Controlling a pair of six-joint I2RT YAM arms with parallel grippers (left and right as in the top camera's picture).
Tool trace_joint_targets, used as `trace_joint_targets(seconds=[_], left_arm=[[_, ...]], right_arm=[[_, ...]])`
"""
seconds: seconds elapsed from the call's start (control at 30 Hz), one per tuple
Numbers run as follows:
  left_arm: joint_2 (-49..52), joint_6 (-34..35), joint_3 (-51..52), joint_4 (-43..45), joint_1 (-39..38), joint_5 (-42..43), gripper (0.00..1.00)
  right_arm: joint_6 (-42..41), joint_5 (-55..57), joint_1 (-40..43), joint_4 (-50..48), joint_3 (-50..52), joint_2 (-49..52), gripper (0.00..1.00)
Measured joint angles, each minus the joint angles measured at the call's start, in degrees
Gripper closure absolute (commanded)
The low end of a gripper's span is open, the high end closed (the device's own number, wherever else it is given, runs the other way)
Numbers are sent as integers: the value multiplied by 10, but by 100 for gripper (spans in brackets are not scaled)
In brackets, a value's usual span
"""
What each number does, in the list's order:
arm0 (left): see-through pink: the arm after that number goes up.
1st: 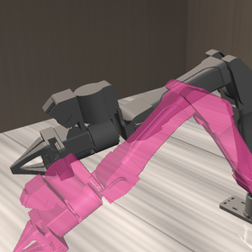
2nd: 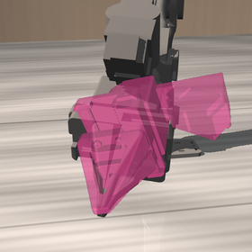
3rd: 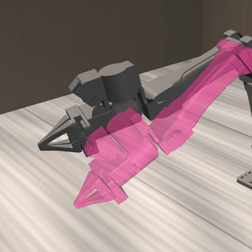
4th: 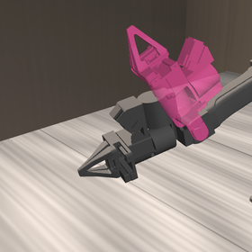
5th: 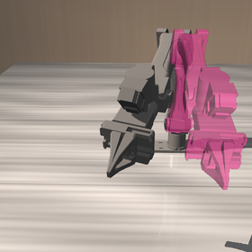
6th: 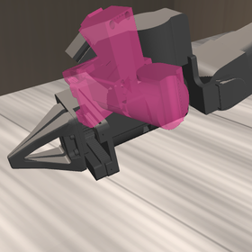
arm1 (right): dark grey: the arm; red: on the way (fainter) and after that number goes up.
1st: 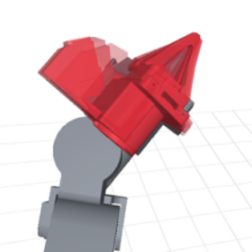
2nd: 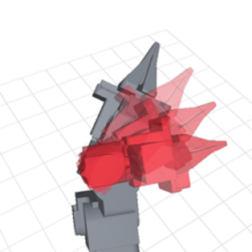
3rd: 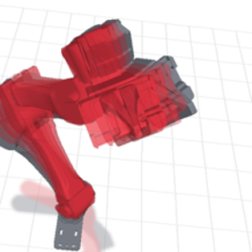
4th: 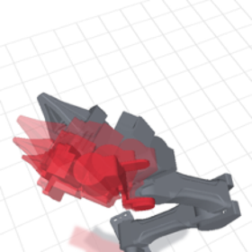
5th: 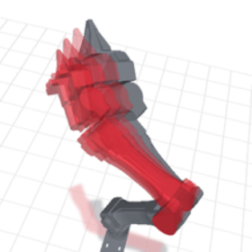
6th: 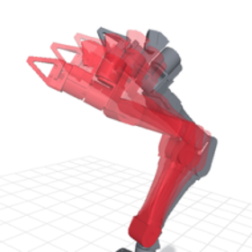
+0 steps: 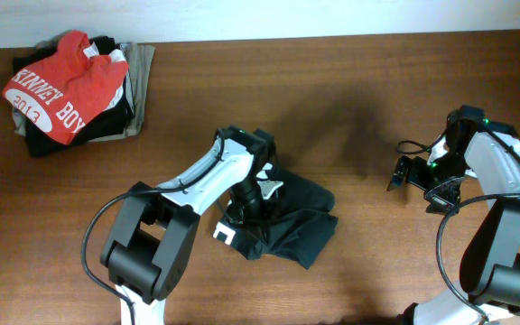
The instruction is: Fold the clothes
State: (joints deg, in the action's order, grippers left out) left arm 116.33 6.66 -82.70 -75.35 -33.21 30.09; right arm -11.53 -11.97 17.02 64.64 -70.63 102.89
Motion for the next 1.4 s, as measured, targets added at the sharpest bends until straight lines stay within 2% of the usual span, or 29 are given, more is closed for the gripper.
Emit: trace_joint_targets(seconds=[0.13,0.2,0.33,0.4,0.43,0.5,0.53,0.6,0.67,0.73,0.8,0.87,0.93,1.07,1.2,1.23,1.33,1.4], left_arm=[[-21,-26,0,0,-22,24,100],[-35,-38,0,0,-40,30,93],[-54,-65,0,2,-87,35,92],[-53,-70,0,37,-135,22,84],[-53,-71,0,47,-149,15,76],[-53,-72,0,78,-171,3,40],[-53,-74,0,81,-176,0,30],[-52,-76,0,93,-179,-6,22],[-51,-79,-1,101,-177,-10,22],[-47,-83,-24,71,-170,-13,22],[-41,-85,-94,17,-145,-24,22],[-42,-87,-181,-35,-92,-46,22],[-43,-88,-251,-60,-13,-65,22],[-39,-61,-267,-64,126,-106,22],[-16,-38,-261,-64,197,-146,21],[-10,-37,-258,-63,202,-150,21],[11,-36,-229,-47,206,-168,21],[13,-36,-207,-36,205,-172,21]], right_arm=[[0,0,0,0,0,0,1],[-1,0,0,0,0,0,1],[0,0,0,-1,0,0,1],[0,0,0,-1,0,0,1],[0,-1,0,-1,0,0,1],[0,-8,0,-1,0,0,1],[0,-11,0,-1,0,0,1],[0,-17,0,-1,0,0,1],[0,-20,0,-2,0,0,1],[0,-26,0,-2,0,0,1],[0,-46,1,0,0,0,2],[6,-75,1,6,0,0,12],[29,-115,0,38,-13,2,14],[52,-148,-26,101,-28,-3,14],[69,-149,-168,116,-28,-7,15],[66,-147,-225,109,-28,-7,15],[32,-138,-310,95,-28,-7,15],[-7,-127,-362,86,-28,-7,27]])
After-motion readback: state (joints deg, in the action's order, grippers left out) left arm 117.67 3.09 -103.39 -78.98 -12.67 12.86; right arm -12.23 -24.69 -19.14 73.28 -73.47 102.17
